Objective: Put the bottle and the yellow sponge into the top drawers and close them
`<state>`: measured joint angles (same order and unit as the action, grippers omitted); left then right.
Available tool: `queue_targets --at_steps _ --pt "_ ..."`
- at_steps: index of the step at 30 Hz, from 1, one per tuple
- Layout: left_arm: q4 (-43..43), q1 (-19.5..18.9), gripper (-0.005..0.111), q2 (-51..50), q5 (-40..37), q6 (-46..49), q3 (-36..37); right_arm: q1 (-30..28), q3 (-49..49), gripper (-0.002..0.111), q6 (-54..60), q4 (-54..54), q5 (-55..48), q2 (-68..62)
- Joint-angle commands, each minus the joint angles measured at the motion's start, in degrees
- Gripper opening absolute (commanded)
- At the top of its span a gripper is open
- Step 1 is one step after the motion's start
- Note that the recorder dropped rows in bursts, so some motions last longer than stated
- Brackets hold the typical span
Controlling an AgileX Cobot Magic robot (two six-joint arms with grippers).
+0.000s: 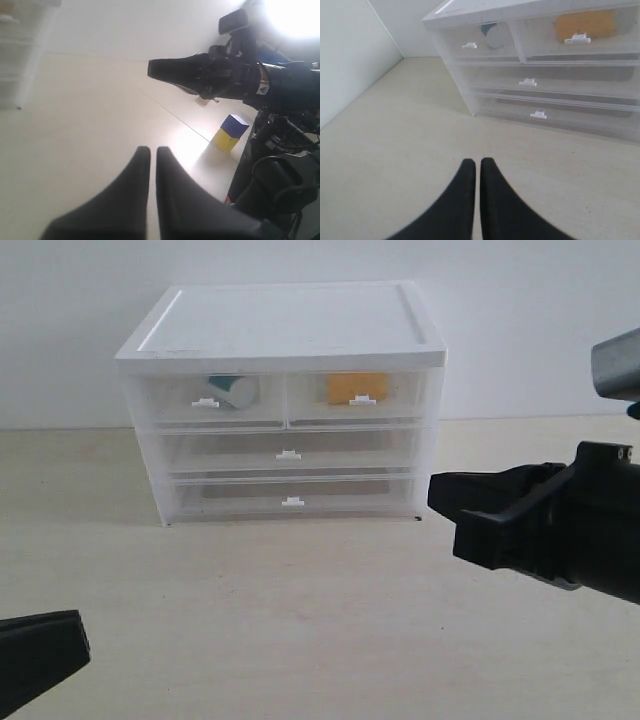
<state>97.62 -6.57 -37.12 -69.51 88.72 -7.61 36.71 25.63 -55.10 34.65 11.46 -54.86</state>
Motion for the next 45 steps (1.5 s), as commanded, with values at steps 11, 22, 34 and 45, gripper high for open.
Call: queue_targets --at_steps 11,22,34,45 --pt "2.3 2.8 0.004 25.2 36.7 4.2 0.9 -0.2 -0.4 0.000 0.0 0.2 0.4 0.4" --pt "2.3 8.5 0.004 37.1 51.2 3.5 6.4 -0.2 -0.4 0.000 0.0 0.2 0.4 0.4" --pt "2.3 8.5 0.004 37.1 48.5 3.4 7.6 -0.2 -0.4 0.000 0.0 0.2 0.7 0.4" --pt "-0.1 8.5 0.004 37.1 48.0 -1.0 7.6 -0.2 -0.4 0.000 0.0 0.2 0.7 0.4"
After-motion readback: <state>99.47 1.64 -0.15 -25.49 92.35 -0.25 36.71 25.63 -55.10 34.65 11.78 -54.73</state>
